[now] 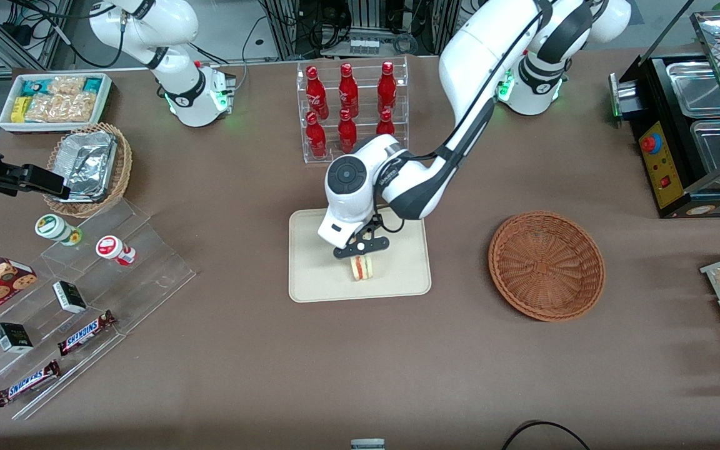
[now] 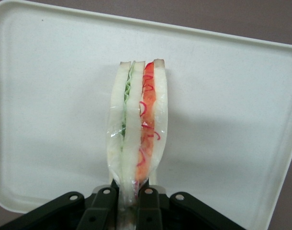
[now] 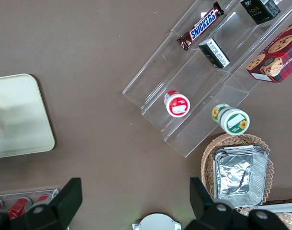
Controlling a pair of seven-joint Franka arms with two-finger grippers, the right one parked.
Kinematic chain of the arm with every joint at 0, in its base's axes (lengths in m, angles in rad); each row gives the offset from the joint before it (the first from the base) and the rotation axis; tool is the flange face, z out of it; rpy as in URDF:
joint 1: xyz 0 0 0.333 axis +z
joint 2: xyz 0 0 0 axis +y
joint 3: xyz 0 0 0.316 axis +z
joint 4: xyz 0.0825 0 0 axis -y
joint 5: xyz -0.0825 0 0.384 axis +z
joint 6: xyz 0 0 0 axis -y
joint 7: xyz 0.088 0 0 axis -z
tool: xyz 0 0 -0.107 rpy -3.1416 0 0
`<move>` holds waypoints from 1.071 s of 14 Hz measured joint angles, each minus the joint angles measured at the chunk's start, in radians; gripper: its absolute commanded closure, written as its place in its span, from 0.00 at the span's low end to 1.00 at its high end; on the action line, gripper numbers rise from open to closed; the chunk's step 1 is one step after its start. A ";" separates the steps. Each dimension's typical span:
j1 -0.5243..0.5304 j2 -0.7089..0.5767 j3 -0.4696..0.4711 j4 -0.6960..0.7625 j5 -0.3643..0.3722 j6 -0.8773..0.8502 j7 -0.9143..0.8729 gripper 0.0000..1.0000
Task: Place sandwich from basket to tray
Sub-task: 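Lower the sandwich onto the tray and open the left gripper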
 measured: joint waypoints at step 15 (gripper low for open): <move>0.003 0.030 0.004 0.016 -0.052 0.017 -0.034 0.00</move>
